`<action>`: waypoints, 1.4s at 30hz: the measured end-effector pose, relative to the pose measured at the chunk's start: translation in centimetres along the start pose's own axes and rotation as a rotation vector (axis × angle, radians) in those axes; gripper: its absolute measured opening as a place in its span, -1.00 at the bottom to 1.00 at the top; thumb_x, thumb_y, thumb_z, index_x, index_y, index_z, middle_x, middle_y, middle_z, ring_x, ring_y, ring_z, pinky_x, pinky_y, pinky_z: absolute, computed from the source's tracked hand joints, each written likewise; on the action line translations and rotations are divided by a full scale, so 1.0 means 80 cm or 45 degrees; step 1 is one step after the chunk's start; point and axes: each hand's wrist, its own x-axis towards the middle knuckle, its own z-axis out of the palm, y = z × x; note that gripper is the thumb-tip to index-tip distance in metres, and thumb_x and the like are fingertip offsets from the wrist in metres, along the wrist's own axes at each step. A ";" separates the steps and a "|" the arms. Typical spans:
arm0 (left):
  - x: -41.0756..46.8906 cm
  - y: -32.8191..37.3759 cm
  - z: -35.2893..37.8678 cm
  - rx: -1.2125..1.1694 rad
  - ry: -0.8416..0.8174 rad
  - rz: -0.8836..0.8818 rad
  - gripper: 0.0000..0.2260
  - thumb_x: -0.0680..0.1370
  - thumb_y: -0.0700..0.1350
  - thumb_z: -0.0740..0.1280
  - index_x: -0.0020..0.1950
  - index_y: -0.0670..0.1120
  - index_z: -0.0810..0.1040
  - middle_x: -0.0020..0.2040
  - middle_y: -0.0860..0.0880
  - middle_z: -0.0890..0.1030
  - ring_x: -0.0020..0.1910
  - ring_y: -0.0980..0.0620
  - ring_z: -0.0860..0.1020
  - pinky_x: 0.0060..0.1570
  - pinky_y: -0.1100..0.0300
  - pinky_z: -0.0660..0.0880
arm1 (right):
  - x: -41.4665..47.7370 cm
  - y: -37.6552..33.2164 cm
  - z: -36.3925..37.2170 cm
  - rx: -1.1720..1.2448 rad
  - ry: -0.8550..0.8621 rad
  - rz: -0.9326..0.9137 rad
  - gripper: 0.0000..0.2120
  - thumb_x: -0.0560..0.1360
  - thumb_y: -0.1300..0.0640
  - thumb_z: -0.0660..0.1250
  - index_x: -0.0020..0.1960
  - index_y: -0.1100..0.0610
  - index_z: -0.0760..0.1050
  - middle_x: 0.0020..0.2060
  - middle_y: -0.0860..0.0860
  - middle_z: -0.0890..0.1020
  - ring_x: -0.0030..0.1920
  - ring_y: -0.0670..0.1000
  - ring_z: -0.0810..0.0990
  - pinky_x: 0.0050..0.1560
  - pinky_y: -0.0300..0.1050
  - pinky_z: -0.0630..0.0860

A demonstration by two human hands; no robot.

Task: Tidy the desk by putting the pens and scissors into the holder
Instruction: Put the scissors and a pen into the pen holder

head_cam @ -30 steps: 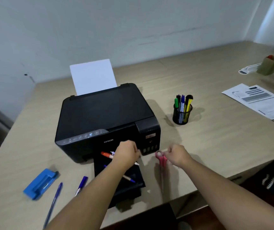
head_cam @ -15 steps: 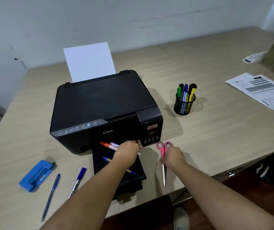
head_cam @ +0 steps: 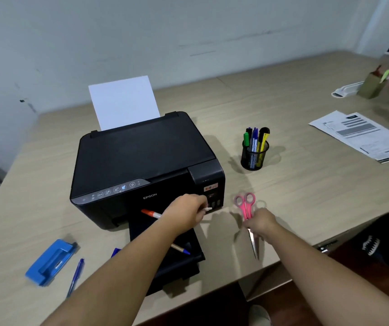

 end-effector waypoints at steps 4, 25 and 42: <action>0.009 0.029 -0.035 -0.327 0.168 0.060 -0.92 0.53 -0.09 0.33 0.00 -0.04 0.57 -0.20 0.09 0.61 -0.27 0.13 0.55 -0.18 0.24 0.51 | -0.002 -0.021 -0.048 0.288 0.151 -0.103 -0.86 0.36 0.33 0.33 -0.36 0.19 0.49 -0.51 0.11 0.49 -0.54 0.07 0.42 -0.48 -0.15 0.40; 0.192 0.086 -0.122 -1.263 0.329 -0.218 -0.88 0.55 -0.28 0.30 0.07 -0.23 0.55 -0.07 -0.13 0.61 -0.25 0.10 0.58 -0.18 0.35 0.58 | 0.085 -0.122 -0.221 0.676 0.213 -0.499 -0.93 0.48 0.32 0.33 -0.17 0.22 0.50 -0.34 0.11 0.58 -0.40 0.00 0.56 -0.39 -0.23 0.58; 0.329 0.101 -0.112 -0.223 -0.446 -0.353 -0.77 0.57 -0.27 0.16 0.16 -0.29 0.51 -0.01 -0.24 0.62 -0.27 -0.04 0.52 -0.20 0.12 0.45 | 0.207 -0.119 -0.258 0.704 0.164 -0.492 -0.84 0.53 0.12 0.31 -0.22 0.13 0.50 -0.32 0.10 0.60 -0.40 0.01 0.60 -0.27 -0.10 0.62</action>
